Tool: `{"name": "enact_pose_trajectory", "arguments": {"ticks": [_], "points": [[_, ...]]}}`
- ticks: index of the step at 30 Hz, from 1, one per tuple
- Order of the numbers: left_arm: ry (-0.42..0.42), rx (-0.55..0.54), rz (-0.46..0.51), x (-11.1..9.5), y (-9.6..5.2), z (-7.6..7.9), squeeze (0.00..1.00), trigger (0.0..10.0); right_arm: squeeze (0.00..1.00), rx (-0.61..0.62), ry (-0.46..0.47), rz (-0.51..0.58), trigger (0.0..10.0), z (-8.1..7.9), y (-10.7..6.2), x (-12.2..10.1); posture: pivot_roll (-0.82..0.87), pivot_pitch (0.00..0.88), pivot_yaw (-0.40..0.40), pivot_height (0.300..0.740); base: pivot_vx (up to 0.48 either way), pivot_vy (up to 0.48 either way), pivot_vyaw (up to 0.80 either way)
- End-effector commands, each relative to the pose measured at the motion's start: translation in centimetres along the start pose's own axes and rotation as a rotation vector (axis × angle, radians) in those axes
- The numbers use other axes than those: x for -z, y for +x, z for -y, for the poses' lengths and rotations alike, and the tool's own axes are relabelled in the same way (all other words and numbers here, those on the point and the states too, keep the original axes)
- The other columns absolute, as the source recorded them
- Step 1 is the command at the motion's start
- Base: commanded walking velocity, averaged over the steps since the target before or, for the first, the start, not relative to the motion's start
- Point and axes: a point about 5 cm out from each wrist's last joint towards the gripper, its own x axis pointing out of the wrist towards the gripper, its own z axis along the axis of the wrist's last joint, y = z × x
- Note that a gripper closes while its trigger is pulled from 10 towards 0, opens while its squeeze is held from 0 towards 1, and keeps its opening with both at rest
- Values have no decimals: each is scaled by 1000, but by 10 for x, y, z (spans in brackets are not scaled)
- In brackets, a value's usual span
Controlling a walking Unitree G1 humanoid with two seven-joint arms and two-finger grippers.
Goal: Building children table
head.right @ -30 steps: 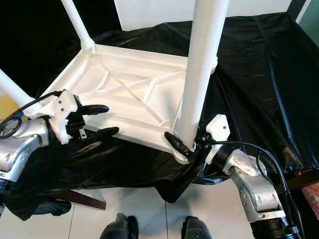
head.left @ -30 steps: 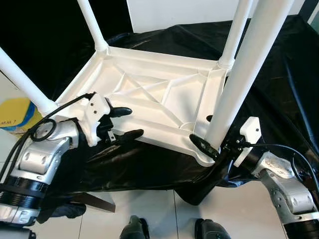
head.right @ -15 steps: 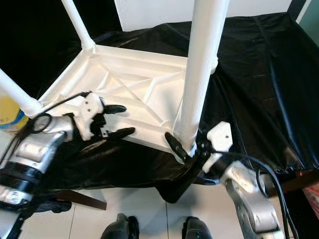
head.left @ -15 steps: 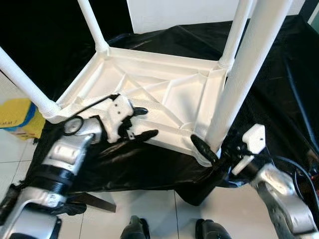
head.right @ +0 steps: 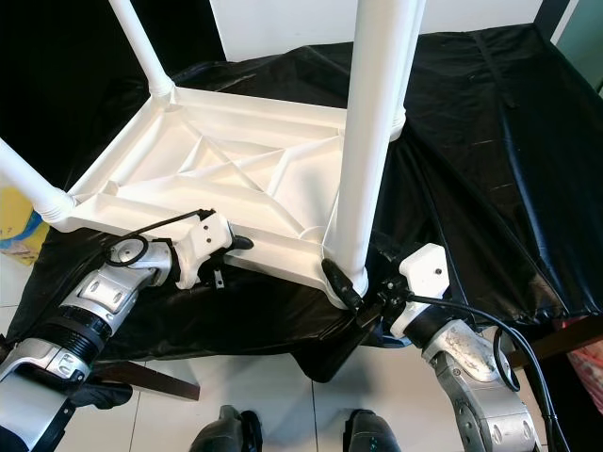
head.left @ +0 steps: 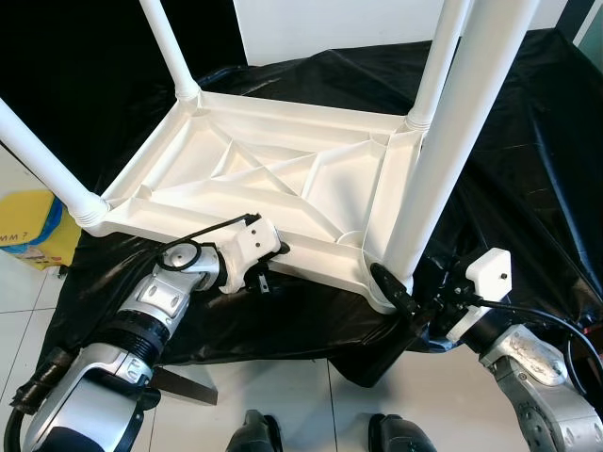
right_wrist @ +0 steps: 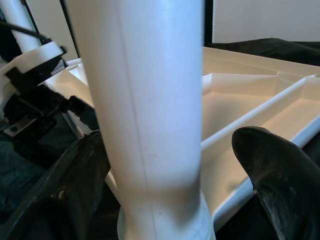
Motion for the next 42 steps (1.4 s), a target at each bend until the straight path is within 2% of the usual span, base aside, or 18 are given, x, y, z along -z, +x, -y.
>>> {"name": "enact_pose_trajectory", "arguments": {"ticks": [1, 4, 5, 6, 7, 8, 29, 31, 36, 42], "points": [[-17, -88, -98, 17, 2, -2, 0, 10000, 0, 6, -2, -15, 10000, -2, -2, 0, -115, 149, 101, 740, 0, 0, 0], [-39, -115, -126, 20, 3, -6, 0, 10000, 0, 10, -4, -16, 10000, -2, -2, 0, -115, 149, 101, 740, 0, 0, 0], [-61, -126, -136, 22, 2, -8, 0, 7294, 0, 11, -4, -16, 10000, -3, -2, 0, -120, 142, 109, 740, 0, 0, 0], [-61, -126, -136, 22, 2, -8, 0, 7294, 0, 11, -4, -16, 10000, -3, -2, 0, -120, 142, 109, 740, 0, 0, 0], [-83, -137, -139, 23, 1, -9, 0, 2118, 0, 14, -6, -16, 10000, -3, -3, 0, -121, 141, 113, 740, 0, 0, 0], [-101, -142, -140, 24, -2, -11, 0, 0, 0, 19, -8, -15, 10000, -3, -3, 0, -121, 140, 116, 740, 0, 0, 0], [-98, -121, -88, 23, -24, -7, 0, 0, 0, 38, -40, -25, 10000, 6, -2, 0, -105, 157, 103, 740, 0, 0, 0], [-98, -99, -81, 25, -37, 0, 0, 0, 0, 51, -54, -29, 10000, 10, -1, 0, -100, 160, 96, 740, 0, 0, 0], [-106, -89, -85, 28, -49, 6, 0, 0, 0, 70, -68, -33, 10000, 13, -1, 1, -99, 160, 91, 740, 0, 0, 0], [-110, -72, -68, 24, -53, 14, 0, 0, 0, 73, -69, -21, 10000, 14, 12, 4, -94, 161, 89, 740, 0, 0, 0]]}}
